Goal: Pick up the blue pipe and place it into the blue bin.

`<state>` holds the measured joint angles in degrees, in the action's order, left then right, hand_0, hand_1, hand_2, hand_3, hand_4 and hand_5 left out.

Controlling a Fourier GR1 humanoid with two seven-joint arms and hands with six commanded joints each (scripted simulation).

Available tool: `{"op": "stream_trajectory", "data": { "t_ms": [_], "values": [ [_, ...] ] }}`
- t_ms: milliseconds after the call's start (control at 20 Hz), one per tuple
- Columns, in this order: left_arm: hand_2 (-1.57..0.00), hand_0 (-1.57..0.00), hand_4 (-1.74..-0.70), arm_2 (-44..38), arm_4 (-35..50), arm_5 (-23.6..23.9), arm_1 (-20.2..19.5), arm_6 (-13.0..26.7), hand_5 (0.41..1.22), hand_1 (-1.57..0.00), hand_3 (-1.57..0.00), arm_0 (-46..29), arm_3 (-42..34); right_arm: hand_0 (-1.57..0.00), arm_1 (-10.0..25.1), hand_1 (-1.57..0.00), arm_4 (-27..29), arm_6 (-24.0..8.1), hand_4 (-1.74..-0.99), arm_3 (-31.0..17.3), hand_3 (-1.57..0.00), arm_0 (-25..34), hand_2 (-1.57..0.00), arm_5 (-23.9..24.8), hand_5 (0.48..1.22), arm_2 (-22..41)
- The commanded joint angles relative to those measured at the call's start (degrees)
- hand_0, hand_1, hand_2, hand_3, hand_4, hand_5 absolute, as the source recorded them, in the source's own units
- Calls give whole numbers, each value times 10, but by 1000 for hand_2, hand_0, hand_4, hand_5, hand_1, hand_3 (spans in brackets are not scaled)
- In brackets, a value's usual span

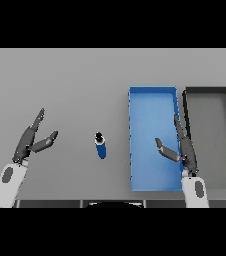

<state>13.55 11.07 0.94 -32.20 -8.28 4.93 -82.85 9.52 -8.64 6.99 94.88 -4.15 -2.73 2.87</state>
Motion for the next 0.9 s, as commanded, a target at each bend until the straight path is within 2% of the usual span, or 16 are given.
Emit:
{"op": "stream_trajectory", "data": {
  "t_ms": [0, 150, 300, 400, 450, 650, 700, 850],
  "values": [
    [1, 1, -960, -4, 7, -7, -5, 3, 594, 1, 1, -1, -3, 1, -1, 1, 2, 2, -1206, 8, 1, -6, 1, -1, 625, 2],
    [1, 1, -976, 11, 16, -51, -21, -7, 584, 1, 1, -15, -31, 1, 1, 1, -4, -5, -1192, 10, 1, -4, 1, -1, 621, 5],
    [1, 1, -1026, 33, 15, -90, -42, 10, 549, 1, 1, -25, -61, 1, 3, 1, -1, -6, -1179, 3, 1, 3, 1, -4, 616, 3],
    [1, 1, -1071, 58, 10, -109, -35, 14, 522, 1, 1, -31, -74, 1, 8, 1, 1, -9, -1174, 3, 1, 5, 1, -8, 616, 1],
    [1, 1, -1095, 77, 7, -118, -27, 30, 510, 1, 1, -31, -85, 1, 8, 1, -1, -7, -1173, -2, 1, 3, 1, -9, 616, 2],
    [1, 1, -1137, 121, -26, -117, -4, 58, 464, 1, 1, -31, -104, 1, 6, 1, 1, -7, -1189, 6, 1, -2, 1, -6, 619, 1],
    [1, 1, -1138, 134, -36, -112, 9, 65, 455, 1, 1, -25, -103, 1, 2, 1, 2, -18, -1195, 12, 1, 2, 1, -3, 617, 2],
    [1, 1, -1146, 150, -43, -115, 41, 56, 451, 1, 1, -15, -75, 1, 3, 1, 5, -10, -1213, 3, 1, 2, 1, -7, 625, -1]
  ]
}}
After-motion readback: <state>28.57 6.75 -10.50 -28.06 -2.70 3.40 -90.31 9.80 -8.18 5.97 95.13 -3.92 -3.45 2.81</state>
